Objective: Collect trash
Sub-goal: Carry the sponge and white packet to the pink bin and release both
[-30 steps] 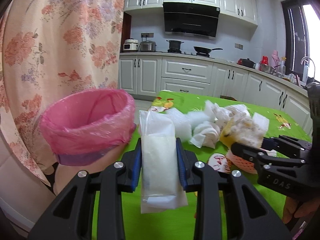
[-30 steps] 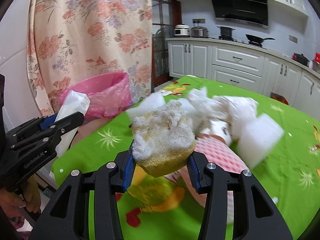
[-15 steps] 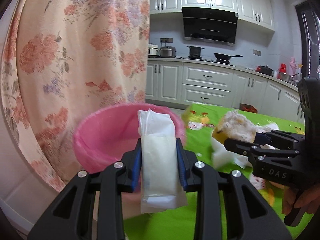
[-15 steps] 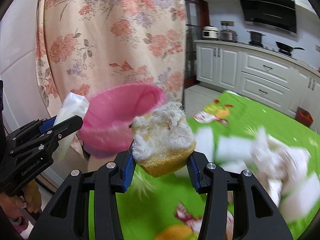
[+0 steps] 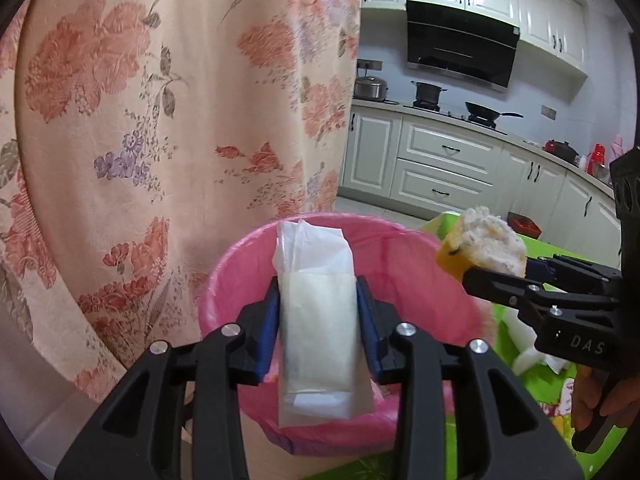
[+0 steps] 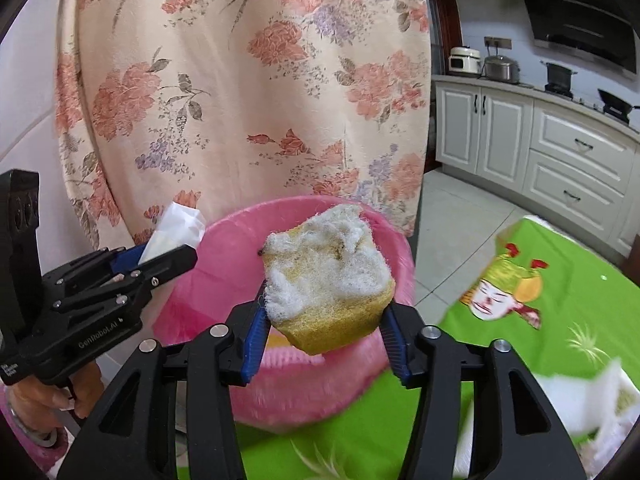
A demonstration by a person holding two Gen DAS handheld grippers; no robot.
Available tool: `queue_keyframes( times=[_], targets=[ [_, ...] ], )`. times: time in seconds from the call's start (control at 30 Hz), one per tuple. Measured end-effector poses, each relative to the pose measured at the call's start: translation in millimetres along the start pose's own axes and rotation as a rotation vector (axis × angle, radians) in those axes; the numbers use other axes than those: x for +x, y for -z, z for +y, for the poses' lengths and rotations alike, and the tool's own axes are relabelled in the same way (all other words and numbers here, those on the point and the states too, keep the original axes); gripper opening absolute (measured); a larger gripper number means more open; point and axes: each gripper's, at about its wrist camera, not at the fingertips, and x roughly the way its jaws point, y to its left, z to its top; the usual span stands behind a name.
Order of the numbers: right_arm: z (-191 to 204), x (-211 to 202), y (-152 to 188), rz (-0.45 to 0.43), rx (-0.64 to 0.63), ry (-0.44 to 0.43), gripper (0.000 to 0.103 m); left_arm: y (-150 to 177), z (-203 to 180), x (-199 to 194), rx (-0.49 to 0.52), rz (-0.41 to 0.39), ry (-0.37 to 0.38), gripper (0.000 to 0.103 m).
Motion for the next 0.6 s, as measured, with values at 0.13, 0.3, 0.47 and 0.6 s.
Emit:
queue_keyframes(
  times=[0.13, 0.3, 0.47, 0.6],
  targets=[
    [-3, 9, -6, 0.002, 0.015, -0.018, 0.062, -4, 13, 5, -0.033, 0.004, -0.044, 0.046],
    [-13, -4, -1, -0.019, 0.045, -0.014, 0.063, -2, 17, -7, -0.047, -0.021, -0.101, 0.064],
    [-27, -37, 16, -0.062, 0.090, 0.002, 0.063, 9, -3, -22, -0.067, -0.048, -0.120, 0.083],
    [-38, -70, 37, -0.089, 0.115, 0.042, 0.063, 19, -32, -36, -0.083, -0.071, -0.079, 0.090]
  ],
)
